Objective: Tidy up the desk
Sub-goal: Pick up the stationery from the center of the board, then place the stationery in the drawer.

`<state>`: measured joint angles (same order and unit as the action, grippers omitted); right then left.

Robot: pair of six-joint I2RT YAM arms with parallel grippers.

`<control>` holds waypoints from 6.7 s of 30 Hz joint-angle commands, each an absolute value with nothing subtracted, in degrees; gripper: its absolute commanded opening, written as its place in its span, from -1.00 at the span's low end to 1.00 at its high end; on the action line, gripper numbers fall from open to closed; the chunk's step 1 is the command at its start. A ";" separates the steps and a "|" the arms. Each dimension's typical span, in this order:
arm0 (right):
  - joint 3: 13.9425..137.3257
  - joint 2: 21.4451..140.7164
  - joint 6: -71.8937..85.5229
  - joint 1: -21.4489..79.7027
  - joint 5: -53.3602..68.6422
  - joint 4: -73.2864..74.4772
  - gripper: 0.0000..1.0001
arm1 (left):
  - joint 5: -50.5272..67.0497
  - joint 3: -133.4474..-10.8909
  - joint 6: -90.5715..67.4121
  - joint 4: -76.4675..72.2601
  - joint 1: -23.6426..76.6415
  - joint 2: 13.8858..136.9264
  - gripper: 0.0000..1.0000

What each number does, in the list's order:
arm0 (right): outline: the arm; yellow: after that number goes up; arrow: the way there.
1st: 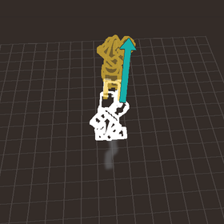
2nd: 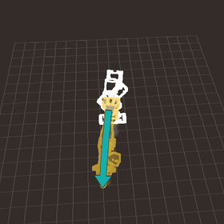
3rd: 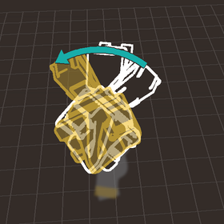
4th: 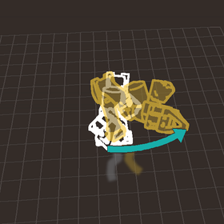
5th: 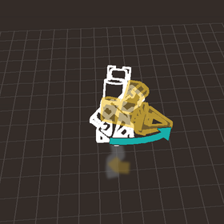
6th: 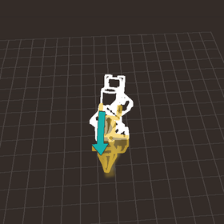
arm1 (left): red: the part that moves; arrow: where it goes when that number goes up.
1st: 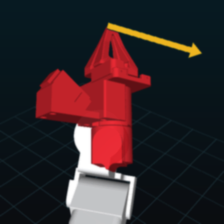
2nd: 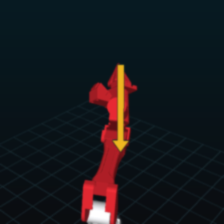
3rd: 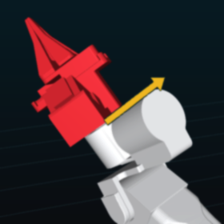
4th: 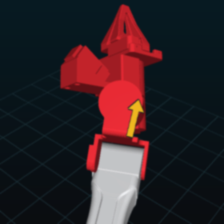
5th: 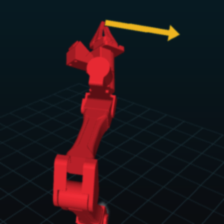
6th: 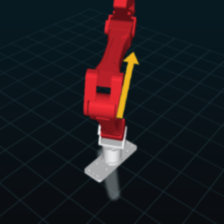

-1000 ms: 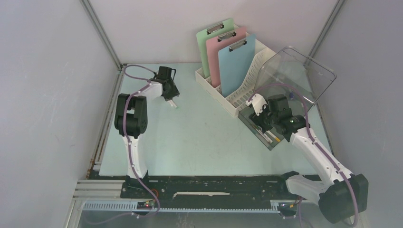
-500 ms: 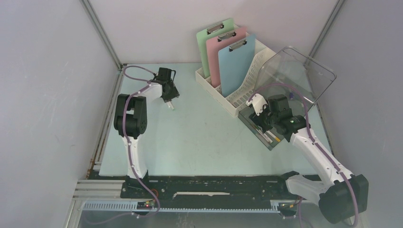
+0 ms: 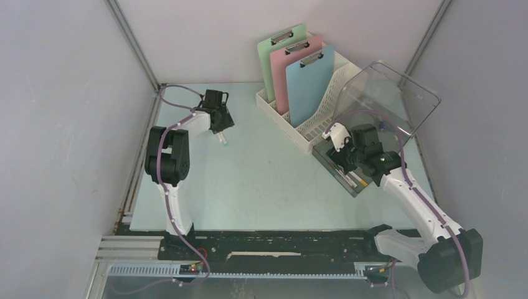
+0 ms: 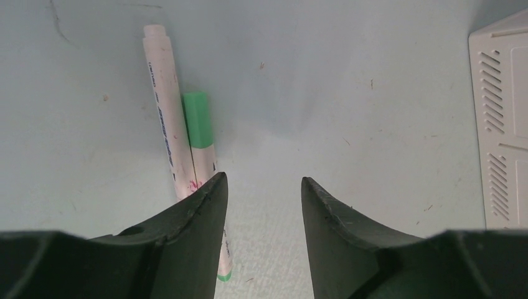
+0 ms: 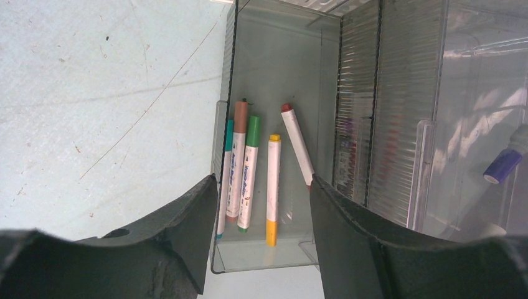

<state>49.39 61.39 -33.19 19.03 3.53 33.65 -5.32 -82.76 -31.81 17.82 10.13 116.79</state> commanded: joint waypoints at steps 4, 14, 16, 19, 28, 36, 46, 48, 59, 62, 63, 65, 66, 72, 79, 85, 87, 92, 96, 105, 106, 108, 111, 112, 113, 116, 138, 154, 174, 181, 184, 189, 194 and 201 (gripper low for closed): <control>49.39 60.28 -33.86 19.32 4.04 33.57 0.27 | -6.70 -82.78 -30.08 16.64 9.49 114.06 0.09; 49.39 60.28 -33.97 19.25 4.13 33.61 0.28 | -7.92 -85.67 -30.54 20.88 9.42 117.19 0.10; 49.39 60.29 -33.98 19.27 4.17 33.65 0.28 | -8.41 -86.59 -30.80 22.19 9.41 118.03 0.10; 49.35 60.30 -33.96 19.32 4.04 33.66 0.28 | -8.67 -87.48 -31.49 23.85 9.45 118.96 0.09; 49.41 60.28 -33.95 19.40 4.04 33.65 0.28 | -7.07 -88.95 -32.08 26.51 9.32 121.61 0.01; 49.39 60.12 -33.98 19.41 4.21 33.66 0.28 | -5.80 -88.15 -30.80 26.46 9.32 120.27 -0.02; 49.38 60.02 -34.06 19.42 4.22 33.70 0.28 | -6.98 -80.96 -25.41 18.46 9.34 110.06 0.25; 49.39 60.00 -34.01 19.46 4.33 33.75 0.28 | -7.11 -80.20 -25.23 17.82 9.32 109.18 0.25; 49.35 59.94 -34.04 19.47 4.41 33.88 0.28 | -8.71 -80.78 -25.74 20.30 7.89 112.39 0.16; 49.38 59.94 -34.14 19.49 4.39 33.83 0.28 | -8.12 -81.12 -25.65 21.23 7.69 113.38 0.11; 49.37 59.94 -34.13 19.45 4.39 33.84 0.28 | -7.84 -81.28 -25.74 21.32 7.66 113.50 0.10; 49.39 60.02 -34.12 19.44 4.44 33.84 0.28 | -6.90 -82.09 -25.58 21.87 7.57 114.07 0.04; 49.36 60.03 -34.15 19.43 4.36 33.84 0.28 | -6.62 -82.74 -25.55 22.52 7.48 114.64 0.01; 49.32 59.86 -34.15 19.42 4.31 33.92 0.28 | -5.27 -86.15 -26.48 26.67 7.52 117.79 -0.03; 49.39 59.60 -34.11 19.47 4.54 33.92 0.28 | -1.58 -85.55 -27.40 26.77 7.48 119.80 -0.17; 49.37 59.48 -34.24 19.47 4.65 33.95 0.28 | 1.93 -84.10 -25.66 26.50 7.62 118.75 -0.48; 49.38 59.50 -34.22 19.43 4.74 33.93 0.28 | 2.74 -83.57 -25.07 26.52 7.84 118.29 -0.59; 49.39 59.46 -34.07 19.51 5.37 34.08 0.29 | 3.24 -82.38 -23.51 26.67 9.05 117.44 -0.65; 49.39 59.24 -33.99 19.61 6.17 34.23 0.29 | 1.64 -81.76 -22.41 27.76 10.32 117.50 -0.62; 49.37 58.76 -33.84 19.82 6.90 34.38 0.29 | -4.55 -81.62 -19.98 32.77 15.04 117.82 -0.43; 49.39 58.72 -33.81 19.87 7.00 34.41 0.29 | -4.85 -81.39 -19.91 32.83 15.29 117.71 -0.43; 49.44 58.48 -33.75 19.87 7.35 34.45 0.29 | -5.45 -80.55 -19.86 32.78 15.67 117.49 -0.49; 49.48 57.92 -33.54 19.99 8.00 34.45 0.30 | -5.71 -79.07 -19.69 32.33 16.18 116.89 -0.68; 49.44 57.57 -33.47 19.95 8.37 34.40 0.30 | -5.71 -78.30 -19.69 31.81 16.36 116.33 -0.76; 49.44 57.18 -33.21 19.95 8.92 34.42 0.30 | -5.71 -77.45 -19.75 31.16 16.69 115.66 -0.84; 49.47 55.17 -32.52 20.14 11.91 34.32 0.32 | -5.49 -74.10 -20.09 28.27 17.78 111.85 -0.95; 58.64 58.15 -10.49 21.59 62.39 24.34 0.98 | 3.01 -28.27 -30.19 -31.57 39.94 62.21 -1.00; 48.46 59.85 19.67 18.92 70.90 -2.36 0.99 | -16.97 -25.74 -26.41 -47.94 61.51 63.53 -1.00; 44.69 59.63 15.65 23.66 59.56 -3.94 0.73 | -18.41 -29.01 -26.57 -51.24 67.46 67.73 -1.00; 44.74 59.78 17.09 23.87 59.78 -4.72 0.40 | -18.22 -30.03 -26.63 -52.20 68.60 69.43 -1.00; 44.71 59.81 18.08 23.66 59.80 -5.23 0.19 | -18.13 -30.32 -26.58 -52.45 68.90 69.85 -1.00; 44.74 59.97 19.23 23.29 60.49 -5.74 -0.15 | -18.06 -30.41 -26.56 -52.82 69.08 70.13 -1.00; 44.70 60.79 19.83 23.26 61.05 -6.01 -0.60 | -17.79 -30.50 -26.54 -52.90 69.19 70.12 -1.00; 44.80 60.54 17.54 23.16 63.97 -5.81 -1.00 | -18.37 -29.66 -26.61 -53.33 69.25 69.93 -0.41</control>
